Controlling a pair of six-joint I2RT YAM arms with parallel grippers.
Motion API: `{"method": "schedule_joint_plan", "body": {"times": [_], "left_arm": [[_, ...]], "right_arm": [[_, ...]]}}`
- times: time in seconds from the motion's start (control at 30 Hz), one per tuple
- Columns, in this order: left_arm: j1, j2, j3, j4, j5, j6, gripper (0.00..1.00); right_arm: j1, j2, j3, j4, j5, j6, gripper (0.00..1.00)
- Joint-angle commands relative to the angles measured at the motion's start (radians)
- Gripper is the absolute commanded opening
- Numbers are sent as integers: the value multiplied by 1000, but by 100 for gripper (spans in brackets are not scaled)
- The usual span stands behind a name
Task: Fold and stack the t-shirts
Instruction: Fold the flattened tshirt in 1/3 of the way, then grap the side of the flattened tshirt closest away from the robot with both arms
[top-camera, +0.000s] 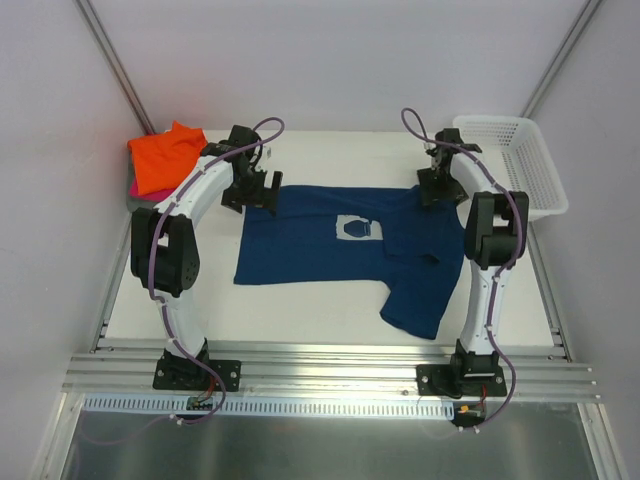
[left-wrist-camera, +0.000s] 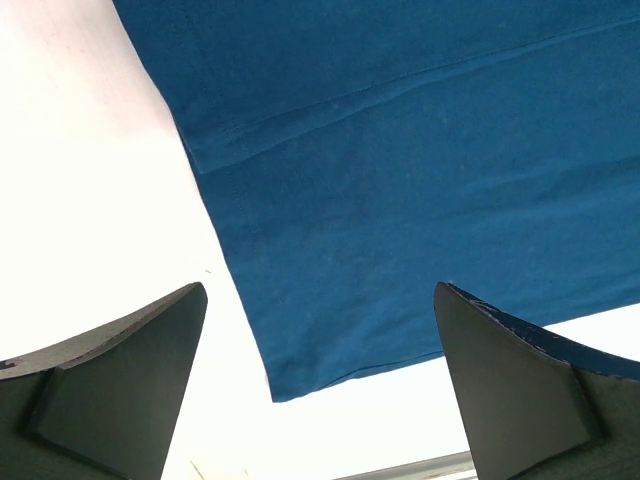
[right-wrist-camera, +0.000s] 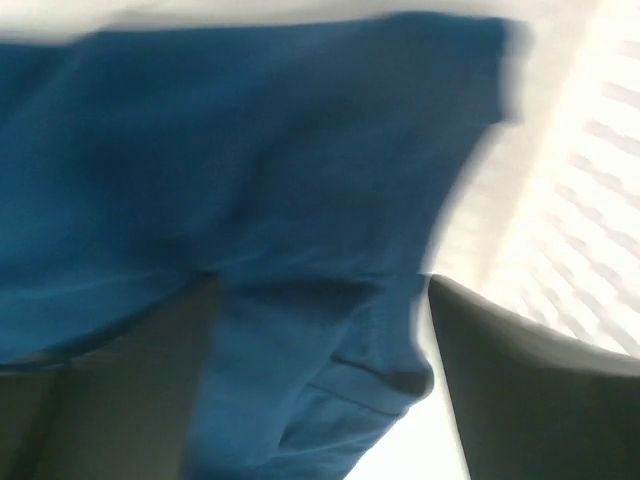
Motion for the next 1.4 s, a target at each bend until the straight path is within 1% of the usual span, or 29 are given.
{"method": "schedule_joint_plan", "body": {"times": [0.0,0.03,0.07,0.17,0.2,0.23,0.27,0.3,0.33,0.37,0.4,0.47,0.5,0.53,0.57,0.6,0.7,0.77,0.83,0.97,1.03,1.2,1.23,1.37], "left_arm": [[-11,-22,18,-14,2,20,99],[-11,-27,16,-17,4,19,99],[-11,-28,16,-26,30,26,99],[-5,-50,-20,-39,112,25,99],[-5,-79,-69,-37,142,23,99],[-3,-96,-100,-39,148,19,99],[3,-131,-167,-37,160,5,99],[6,-148,-201,-34,181,2,99],[9,-168,-237,-29,186,3,99],[11,-206,-307,-23,189,3,99],[14,-223,-342,-13,198,3,99],[24,-260,-424,0,200,0,99],[29,-268,-442,7,193,-4,99],[34,-274,-458,20,182,-12,99],[38,-274,-475,23,179,-15,99],[44,-274,-481,32,165,-20,99],[60,-249,-492,41,151,-23,99],[67,-226,-486,43,151,-30,99],[78,-213,-481,43,145,-32,99],[100,-168,-461,43,111,-46,98],[116,-147,-446,41,105,-49,97],[141,-96,-404,41,85,-47,97],[144,-87,-400,41,84,-49,97],[163,-65,-381,41,84,-52,97]], "right_arm": [[0,-105,-13,-28,-23,-13,99],[3,-131,-25,-37,-45,8,97],[13,-198,-74,-51,-62,55,97],[51,-310,-175,-80,-105,116,97],[63,-385,-248,-88,-130,149,97],[72,-422,-289,-95,-140,168,97],[91,-457,-328,-108,-143,185,97],[100,-534,-417,-111,-154,221,97],[109,-566,-456,-117,-164,237,98],[114,-602,-503,-132,-175,249,99],[115,-661,-584,-140,-216,266,99],[117,-714,-672,-167,-267,268,94],[119,-735,-709,-178,-322,269,92],[117,-782,-793,-190,-351,272,87],[117,-798,-827,-198,-374,275,84],[117,-841,-899,-203,-396,289,83],[114,-875,-981,-203,-456,308,81],[112,-907,-1039,-207,-454,327,80],[114,-913,-1054,-214,-485,331,76],[117,-899,-1031,-255,-523,355,73],[119,-903,-1031,-279,-513,349,71],[119,-924,-1061,-279,-530,358,70],[120,-927,-1062,-289,-524,360,69],[120,-935,-1041,-324,-499,363,70]]}}
